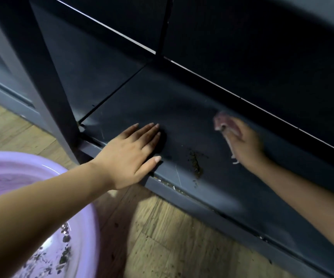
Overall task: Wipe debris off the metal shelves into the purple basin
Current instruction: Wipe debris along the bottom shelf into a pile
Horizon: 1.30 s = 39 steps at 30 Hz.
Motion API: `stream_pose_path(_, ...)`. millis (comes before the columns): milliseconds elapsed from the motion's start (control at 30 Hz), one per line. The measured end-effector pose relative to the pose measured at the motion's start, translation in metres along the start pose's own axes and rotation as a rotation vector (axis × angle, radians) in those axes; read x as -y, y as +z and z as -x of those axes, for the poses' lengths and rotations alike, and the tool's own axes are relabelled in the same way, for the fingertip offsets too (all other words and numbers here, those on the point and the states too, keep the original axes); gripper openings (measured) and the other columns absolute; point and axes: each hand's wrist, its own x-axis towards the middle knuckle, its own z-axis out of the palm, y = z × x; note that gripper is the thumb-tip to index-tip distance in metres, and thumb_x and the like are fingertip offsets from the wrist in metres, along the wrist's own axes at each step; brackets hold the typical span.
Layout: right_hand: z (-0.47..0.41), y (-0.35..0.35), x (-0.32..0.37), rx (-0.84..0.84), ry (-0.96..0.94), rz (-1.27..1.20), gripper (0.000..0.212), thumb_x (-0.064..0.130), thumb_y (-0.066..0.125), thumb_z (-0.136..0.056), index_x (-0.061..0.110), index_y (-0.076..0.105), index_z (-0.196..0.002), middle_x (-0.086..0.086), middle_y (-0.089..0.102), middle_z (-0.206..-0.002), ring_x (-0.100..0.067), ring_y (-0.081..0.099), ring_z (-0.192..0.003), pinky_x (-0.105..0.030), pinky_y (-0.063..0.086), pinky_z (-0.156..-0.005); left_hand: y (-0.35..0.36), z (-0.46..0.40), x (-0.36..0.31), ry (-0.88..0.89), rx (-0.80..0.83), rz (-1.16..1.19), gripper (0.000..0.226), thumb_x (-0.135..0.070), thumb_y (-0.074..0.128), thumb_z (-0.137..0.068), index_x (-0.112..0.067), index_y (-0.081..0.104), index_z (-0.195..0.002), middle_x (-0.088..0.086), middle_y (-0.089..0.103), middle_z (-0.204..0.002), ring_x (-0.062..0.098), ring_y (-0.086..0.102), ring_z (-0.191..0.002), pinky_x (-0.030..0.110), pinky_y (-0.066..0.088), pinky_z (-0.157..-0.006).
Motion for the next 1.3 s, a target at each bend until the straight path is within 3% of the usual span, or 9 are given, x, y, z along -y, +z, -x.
stream_pose_path(167,-0.029,-0.007,-0.023,-0.110,0.145,0.203,0.032,0.036,0.044,-0.097,0.024,0.056,-0.124,-0.012,0.064,-0.108,-0.034,0.066,-0.074,-0.029,0.051,-0.044,0.004,0.006,0.003,-0.056,-0.003,-0.023,0.075,-0.044,0.008,-0.102,0.007,0.057,-0.126,0.023,0.055,-0.132,0.035,0.055,-0.121,0.044,0.039,-0.106)
stream_pose_path(333,-0.065,0.011,-0.003,-0.015,0.155,0.234,0.051,0.064,0.032,-0.089,0.035,0.044,-0.130,-0.009,0.065,-0.106,-0.035,0.065,-0.078,-0.052,0.052,-0.082,0.006,0.004,0.004,-0.052,-0.018,-0.034,0.074,-0.045,0.010,-0.101,0.006,0.059,-0.125,0.023,0.055,-0.132,0.034,0.055,-0.121,0.051,0.039,-0.102)
stream_pose_path(467,-0.069,0.035,0.027,0.090,0.023,0.185,0.037,0.041,0.045,-0.097,0.030,0.049,-0.132,-0.005,0.058,-0.125,-0.029,0.062,-0.097,-0.041,0.054,-0.079,0.005,0.004,0.004,-0.058,-0.010,-0.031,0.072,-0.045,0.012,-0.101,0.005,0.058,-0.126,0.023,0.055,-0.132,0.034,0.054,-0.122,0.051,0.038,-0.103)
stream_pose_path(633,-0.032,0.056,0.045,0.292,-0.332,0.088,0.046,0.016,0.061,-0.090,0.014,0.051,-0.134,-0.004,0.044,-0.145,-0.018,0.035,-0.137,-0.033,0.026,-0.114,0.006,0.003,0.004,-0.061,-0.006,-0.030,0.068,-0.044,0.019,-0.099,0.005,0.058,-0.126,0.023,0.055,-0.132,0.034,0.054,-0.123,0.051,0.040,-0.102)
stream_pose_path(767,-0.004,0.042,0.046,0.444,-0.458,0.146,0.052,-0.010,0.055,-0.086,0.015,0.053,-0.132,0.014,0.037,-0.137,-0.003,0.027,-0.134,-0.014,0.017,-0.111,0.004,0.003,0.003,-0.078,-0.006,-0.021,0.072,-0.045,0.014,-0.100,0.005,0.058,-0.126,0.023,0.055,-0.132,0.034,0.055,-0.122,0.050,0.042,-0.101)
stream_pose_path(900,0.002,0.034,0.051,0.503,-0.390,0.081,0.048,-0.001,0.059,-0.089,0.020,0.053,-0.131,0.011,0.043,-0.138,-0.001,0.035,-0.129,-0.012,0.028,-0.105,0.000,0.006,0.001,-0.090,0.019,-0.026,0.076,-0.048,0.008,-0.101,0.003,0.058,-0.127,0.020,0.056,-0.132,0.030,0.055,-0.122,0.046,0.042,-0.102)
stream_pose_path(1000,0.001,0.035,0.063,0.485,-0.302,0.031,0.043,0.009,0.057,-0.093,0.024,0.051,-0.133,0.014,0.048,-0.128,-0.001,0.052,-0.110,-0.007,0.043,-0.080,-0.007,0.013,0.005,-0.171,0.062,-0.025,0.077,-0.048,0.006,-0.101,0.004,0.057,-0.127,0.021,0.055,-0.132,0.031,0.054,-0.124,0.041,0.036,-0.107)
stream_pose_path(1100,-0.007,0.051,0.086,0.413,-0.362,-0.022,0.045,0.002,0.054,-0.093,0.017,0.049,-0.135,0.008,0.050,-0.129,-0.011,0.051,-0.120,-0.012,0.039,-0.092,-0.017,0.025,0.017,-0.374,0.059,0.031,0.077,-0.051,0.015,-0.098,0.009,0.051,-0.130,0.027,0.048,-0.137,0.036,0.047,-0.129,0.037,0.025,-0.111)
stream_pose_path(1300,-0.023,0.103,0.163,0.418,-0.472,0.042,0.052,-0.006,0.044,-0.093,0.009,0.038,-0.142,-0.006,0.035,-0.149,-0.017,0.035,-0.135,-0.009,0.024,-0.098,-0.024,0.047,0.015,-0.480,0.142,-0.004,0.083,-0.050,0.007,-0.101,0.012,0.060,-0.118,0.030,0.058,-0.123,0.041,0.059,-0.113,0.048,0.052,-0.083)
